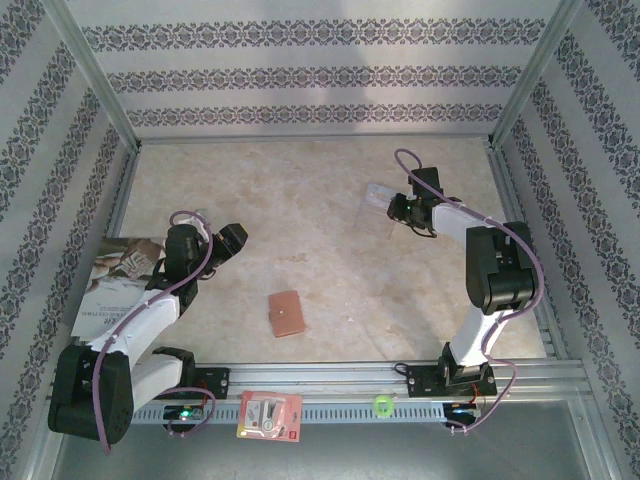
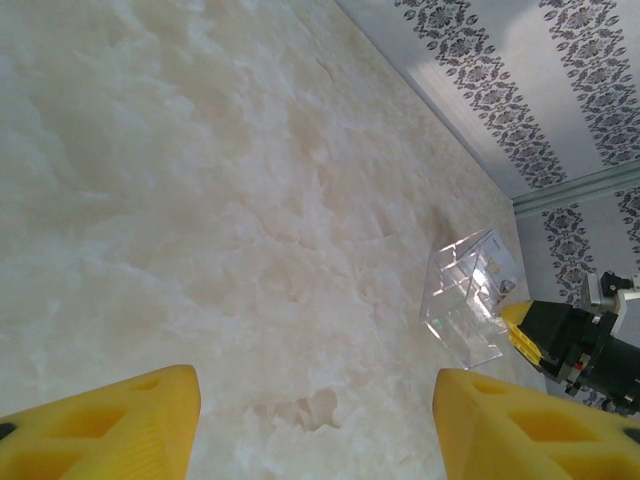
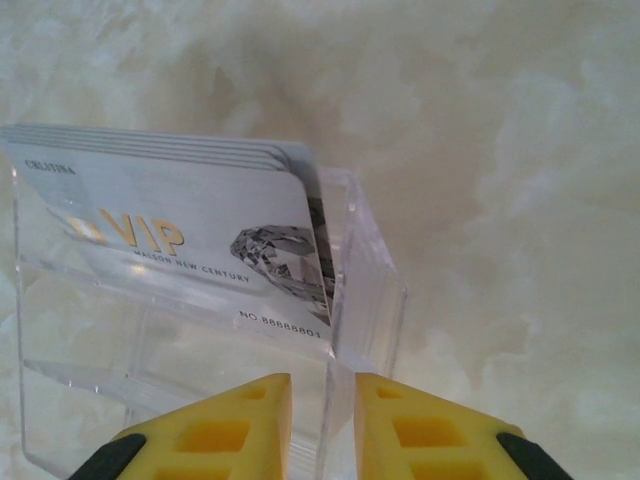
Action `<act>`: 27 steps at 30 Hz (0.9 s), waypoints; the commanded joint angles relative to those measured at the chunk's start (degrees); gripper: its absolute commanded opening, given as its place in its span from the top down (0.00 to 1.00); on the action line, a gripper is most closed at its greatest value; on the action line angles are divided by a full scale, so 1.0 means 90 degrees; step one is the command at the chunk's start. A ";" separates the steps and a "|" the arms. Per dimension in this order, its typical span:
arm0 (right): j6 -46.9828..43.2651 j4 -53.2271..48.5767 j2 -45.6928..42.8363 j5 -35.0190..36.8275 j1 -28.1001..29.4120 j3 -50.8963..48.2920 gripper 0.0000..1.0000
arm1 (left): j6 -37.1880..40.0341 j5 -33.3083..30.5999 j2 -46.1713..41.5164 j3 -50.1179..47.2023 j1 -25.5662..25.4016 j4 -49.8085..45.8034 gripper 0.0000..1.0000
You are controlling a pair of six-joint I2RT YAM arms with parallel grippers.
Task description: Take the credit cards out of the card holder
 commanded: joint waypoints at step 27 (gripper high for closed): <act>0.0054 -0.0925 0.0611 0.0319 0.2072 0.0839 0.75 | 0.0298 0.0164 -0.0551 0.0003 -0.0256 -0.1043 0.35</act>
